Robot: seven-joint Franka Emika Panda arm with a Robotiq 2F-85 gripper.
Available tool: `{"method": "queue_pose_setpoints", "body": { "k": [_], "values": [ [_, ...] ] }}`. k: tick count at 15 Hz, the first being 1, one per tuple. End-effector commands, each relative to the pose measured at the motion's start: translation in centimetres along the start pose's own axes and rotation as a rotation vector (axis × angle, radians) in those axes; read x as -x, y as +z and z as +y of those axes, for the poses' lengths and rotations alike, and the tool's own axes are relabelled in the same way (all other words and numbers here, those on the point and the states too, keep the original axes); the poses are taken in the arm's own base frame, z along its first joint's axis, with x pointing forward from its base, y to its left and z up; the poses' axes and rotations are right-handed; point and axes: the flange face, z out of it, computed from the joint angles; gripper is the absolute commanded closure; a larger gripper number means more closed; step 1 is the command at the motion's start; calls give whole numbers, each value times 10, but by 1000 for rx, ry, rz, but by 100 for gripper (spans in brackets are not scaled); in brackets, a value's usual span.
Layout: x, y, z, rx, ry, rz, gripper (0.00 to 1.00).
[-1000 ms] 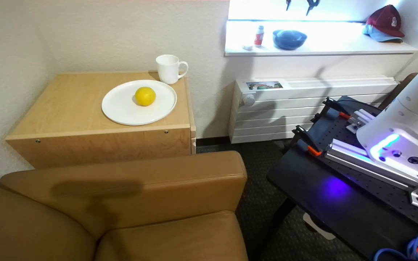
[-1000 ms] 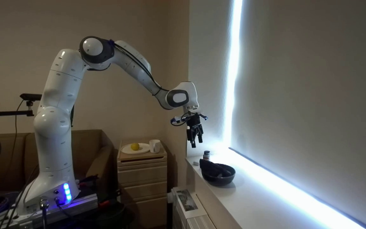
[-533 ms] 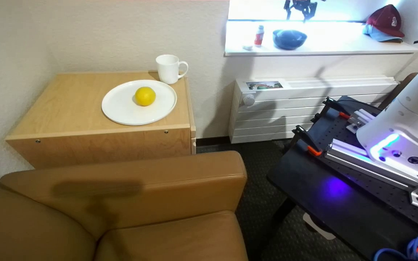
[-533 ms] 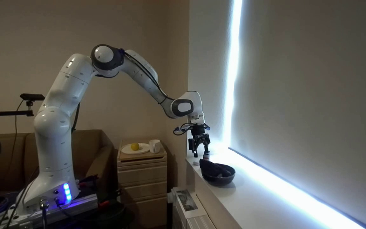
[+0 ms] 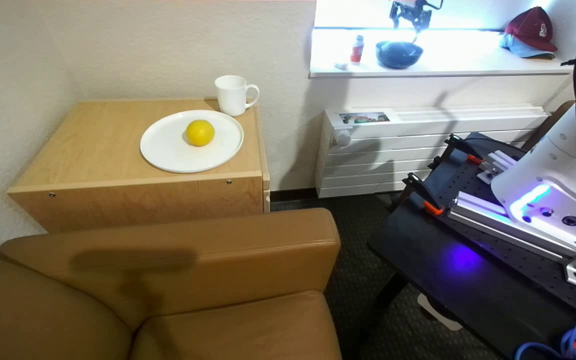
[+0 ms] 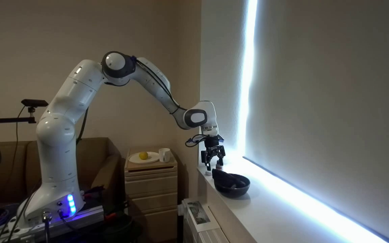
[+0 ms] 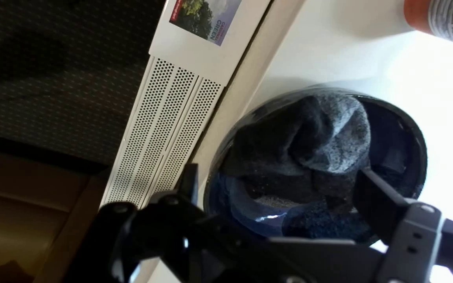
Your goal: Put the black sock on the window sill
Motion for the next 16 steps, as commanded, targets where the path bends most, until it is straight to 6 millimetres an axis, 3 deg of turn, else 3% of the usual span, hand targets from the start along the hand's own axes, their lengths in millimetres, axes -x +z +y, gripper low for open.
{"method": "queue_pose_setpoints", "body": {
  "k": [1, 3, 4, 5, 6, 8, 16],
  "values": [
    [2, 22, -12, -9, 88, 18, 0],
    [4, 35, -17, 10, 123, 19, 0],
    [5, 24, -8, 9, 87, 12, 0],
    [6, 29, -10, 14, 89, 14, 4],
    [6, 29, -9, 9, 79, 7, 27],
    [6, 29, -9, 14, 79, -8, 32],
    [3, 34, -7, 24, 93, -15, 88]
  ]
}}
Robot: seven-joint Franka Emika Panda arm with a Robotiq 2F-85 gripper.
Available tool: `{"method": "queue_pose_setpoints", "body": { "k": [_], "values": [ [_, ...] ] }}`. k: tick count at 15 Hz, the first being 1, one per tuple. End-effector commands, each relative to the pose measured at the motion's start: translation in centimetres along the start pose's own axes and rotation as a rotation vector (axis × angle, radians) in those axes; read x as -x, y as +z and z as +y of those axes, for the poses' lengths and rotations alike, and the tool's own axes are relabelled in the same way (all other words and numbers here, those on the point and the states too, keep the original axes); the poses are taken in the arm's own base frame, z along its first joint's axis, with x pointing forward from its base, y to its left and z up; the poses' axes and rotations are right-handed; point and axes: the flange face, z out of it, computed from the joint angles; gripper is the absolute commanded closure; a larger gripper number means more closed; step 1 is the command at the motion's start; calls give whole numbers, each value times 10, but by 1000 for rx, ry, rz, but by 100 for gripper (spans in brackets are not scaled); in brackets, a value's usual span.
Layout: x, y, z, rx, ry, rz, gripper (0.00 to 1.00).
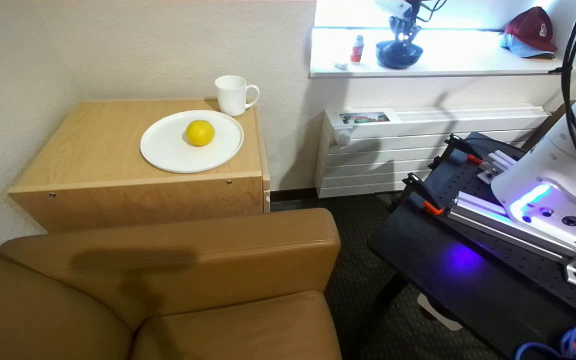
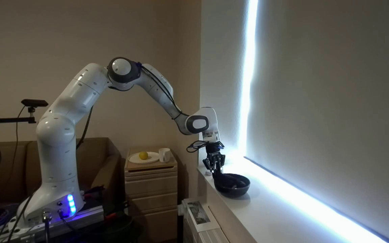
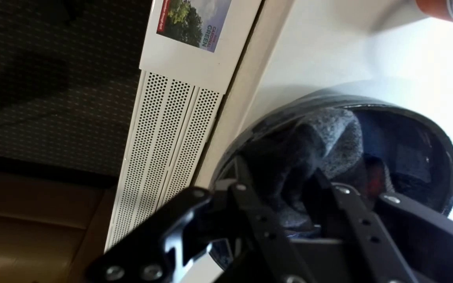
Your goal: Put the black sock on the window sill
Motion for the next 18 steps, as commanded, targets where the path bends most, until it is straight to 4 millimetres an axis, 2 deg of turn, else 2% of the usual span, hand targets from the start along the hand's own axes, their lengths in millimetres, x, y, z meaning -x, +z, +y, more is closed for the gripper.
{"method": "queue_pose_setpoints", "body": {
  "k": [1, 2, 4, 7, 9, 13, 15, 16, 18],
  "values": [
    [-5, 2, 1, 9, -1, -24, 95],
    [-8, 0, 1, 11, 3, -28, 99],
    [-24, -12, 3, -5, 22, -40, 100],
    [-63, -38, 4, -66, 80, -43, 97],
    [-98, -62, 5, -120, 132, -34, 97],
    [-181, -128, 17, -252, 288, -26, 97],
    [-216, -148, 19, -290, 360, -10, 97],
    [-226, -150, 20, -293, 382, -2, 97],
    [-231, -142, 15, -281, 387, -1, 97]
  ]
}}
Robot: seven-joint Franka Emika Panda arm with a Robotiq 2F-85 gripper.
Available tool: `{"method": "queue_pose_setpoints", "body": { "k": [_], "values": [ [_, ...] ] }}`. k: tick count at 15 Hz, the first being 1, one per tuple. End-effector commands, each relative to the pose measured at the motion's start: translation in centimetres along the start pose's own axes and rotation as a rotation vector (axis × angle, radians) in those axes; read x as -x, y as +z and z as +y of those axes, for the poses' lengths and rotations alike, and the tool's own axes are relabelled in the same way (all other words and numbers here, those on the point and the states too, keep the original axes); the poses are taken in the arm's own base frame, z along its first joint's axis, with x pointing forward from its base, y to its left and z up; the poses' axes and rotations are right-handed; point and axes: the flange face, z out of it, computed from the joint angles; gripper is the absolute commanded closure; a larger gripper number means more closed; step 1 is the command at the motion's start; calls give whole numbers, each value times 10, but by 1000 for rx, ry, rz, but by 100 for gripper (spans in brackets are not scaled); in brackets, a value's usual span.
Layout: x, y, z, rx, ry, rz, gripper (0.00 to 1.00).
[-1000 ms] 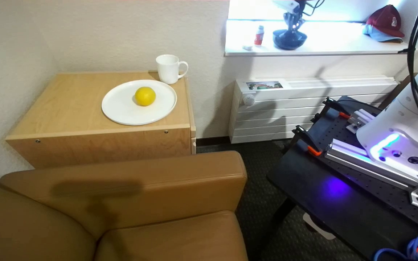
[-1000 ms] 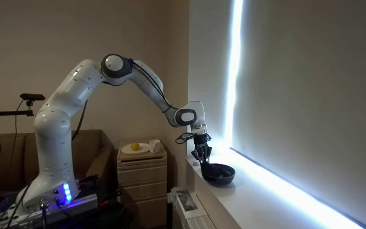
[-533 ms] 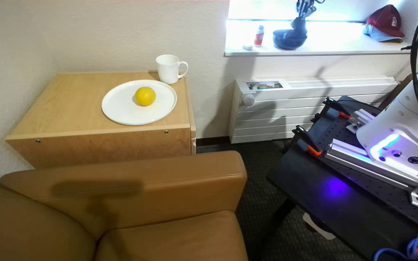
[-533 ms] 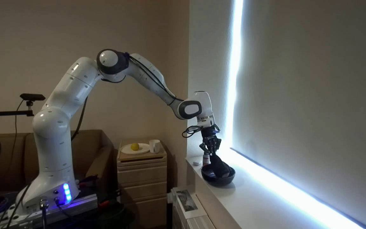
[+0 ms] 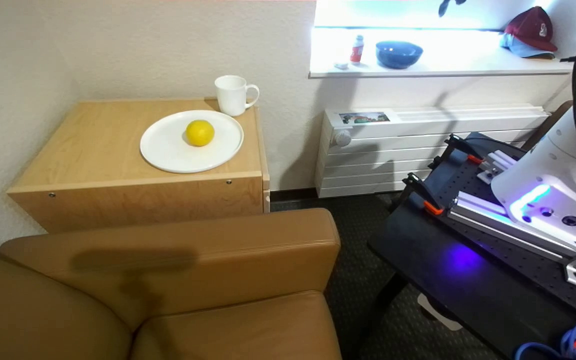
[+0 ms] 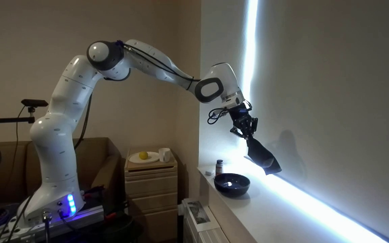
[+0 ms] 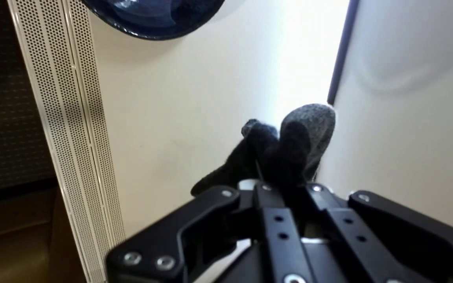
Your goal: Put the black sock on the window sill
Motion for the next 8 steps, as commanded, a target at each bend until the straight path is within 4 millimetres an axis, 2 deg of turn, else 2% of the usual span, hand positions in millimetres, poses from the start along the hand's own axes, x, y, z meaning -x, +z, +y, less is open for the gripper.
{"method": "queue_pose_setpoints", "body": {
  "k": [1, 5, 8],
  "values": [
    [-1, 20, -7, 35, 27, -26, 97],
    [12, 70, 6, 131, 58, -76, 97],
    [7, 106, 17, 201, 125, -81, 97]
  ]
}}
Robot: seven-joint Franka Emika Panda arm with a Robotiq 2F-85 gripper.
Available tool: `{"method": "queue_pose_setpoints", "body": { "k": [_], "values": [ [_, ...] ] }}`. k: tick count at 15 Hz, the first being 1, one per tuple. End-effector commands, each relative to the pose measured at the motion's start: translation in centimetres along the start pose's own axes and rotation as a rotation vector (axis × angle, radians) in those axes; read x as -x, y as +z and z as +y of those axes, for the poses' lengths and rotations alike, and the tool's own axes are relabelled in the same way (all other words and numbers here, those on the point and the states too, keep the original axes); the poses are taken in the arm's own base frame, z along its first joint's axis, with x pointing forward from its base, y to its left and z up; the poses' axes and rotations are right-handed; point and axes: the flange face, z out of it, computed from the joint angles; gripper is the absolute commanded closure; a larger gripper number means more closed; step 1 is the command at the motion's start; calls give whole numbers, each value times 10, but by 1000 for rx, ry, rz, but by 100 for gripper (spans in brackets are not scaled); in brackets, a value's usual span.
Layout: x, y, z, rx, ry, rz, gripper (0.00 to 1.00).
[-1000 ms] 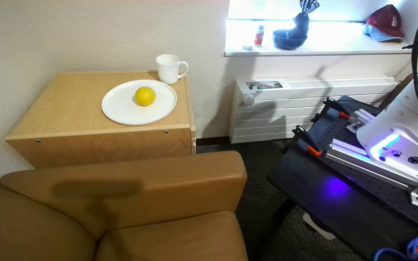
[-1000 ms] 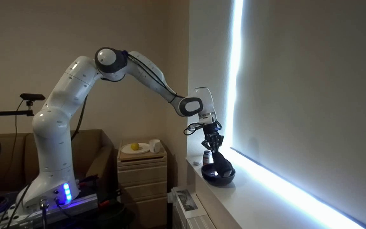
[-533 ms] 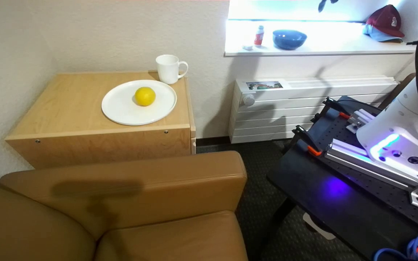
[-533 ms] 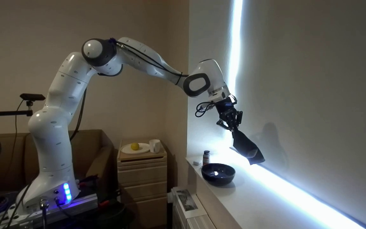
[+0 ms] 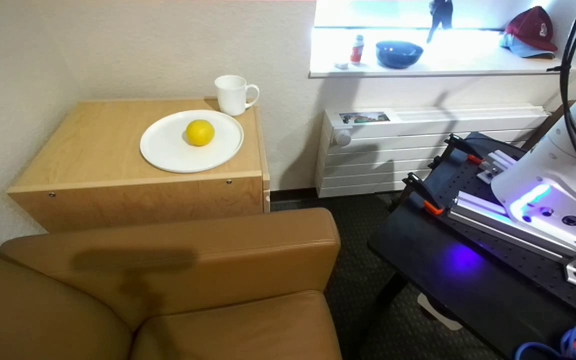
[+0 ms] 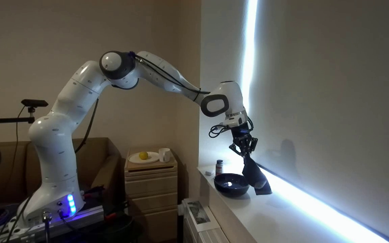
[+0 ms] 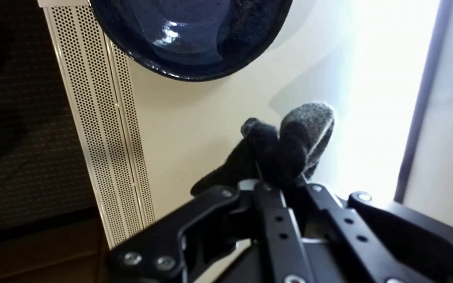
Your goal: Put the black sock on the window sill
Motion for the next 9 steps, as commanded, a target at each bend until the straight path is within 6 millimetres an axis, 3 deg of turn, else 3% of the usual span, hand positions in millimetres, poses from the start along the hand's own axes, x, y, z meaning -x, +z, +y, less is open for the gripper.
{"method": "queue_pose_setpoints", "body": {
  "k": [1, 2, 3, 6, 7, 9],
  "values": [
    [-15, 36, -3, 82, 84, -30, 97],
    [-16, 45, -1, 109, 104, -23, 97],
    [-10, 35, 4, 76, 63, -3, 90],
    [-16, 50, 4, 101, 84, 4, 90],
    [-15, 50, 3, 102, 85, 4, 97],
    [-8, 61, 0, 92, 138, 34, 97]
  ]
}}
